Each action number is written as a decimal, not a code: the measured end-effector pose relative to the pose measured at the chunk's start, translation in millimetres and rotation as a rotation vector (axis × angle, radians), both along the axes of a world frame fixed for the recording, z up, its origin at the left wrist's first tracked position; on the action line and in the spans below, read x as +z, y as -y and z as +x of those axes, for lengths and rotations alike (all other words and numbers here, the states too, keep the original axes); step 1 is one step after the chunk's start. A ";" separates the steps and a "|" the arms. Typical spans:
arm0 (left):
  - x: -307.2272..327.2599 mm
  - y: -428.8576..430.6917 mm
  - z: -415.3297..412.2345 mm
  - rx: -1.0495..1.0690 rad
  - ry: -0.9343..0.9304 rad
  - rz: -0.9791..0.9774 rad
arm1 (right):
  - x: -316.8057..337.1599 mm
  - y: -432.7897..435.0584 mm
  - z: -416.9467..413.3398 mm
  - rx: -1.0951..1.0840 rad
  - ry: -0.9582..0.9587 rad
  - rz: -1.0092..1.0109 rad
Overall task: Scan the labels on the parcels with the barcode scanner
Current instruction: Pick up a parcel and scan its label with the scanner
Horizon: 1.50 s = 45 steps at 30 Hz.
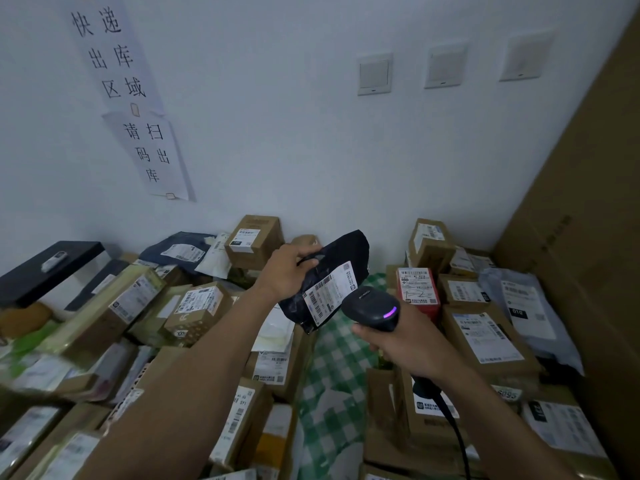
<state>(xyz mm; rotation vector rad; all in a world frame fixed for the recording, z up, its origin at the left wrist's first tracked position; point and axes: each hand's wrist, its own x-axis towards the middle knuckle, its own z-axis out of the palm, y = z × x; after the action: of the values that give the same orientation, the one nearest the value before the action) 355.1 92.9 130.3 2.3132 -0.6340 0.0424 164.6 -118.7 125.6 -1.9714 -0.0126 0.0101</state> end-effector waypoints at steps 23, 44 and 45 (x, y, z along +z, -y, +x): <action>-114.4 -113.1 -10.7 0.603 -0.096 -0.253 | -21.5 -69.2 59.7 0.121 -0.133 -0.049; -138.5 -22.4 -24.5 0.410 -0.339 0.467 | -35.8 11.5 12.8 -0.166 -0.217 0.062; -131.4 -4.2 -31.2 0.343 -0.279 0.437 | -35.0 20.7 5.8 -0.197 -0.227 0.066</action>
<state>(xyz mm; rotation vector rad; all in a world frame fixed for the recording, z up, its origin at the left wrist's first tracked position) 323.9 97.1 -1.1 2.7570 -0.1025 -0.2802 170.4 -139.4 90.6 -1.8877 0.3256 0.1031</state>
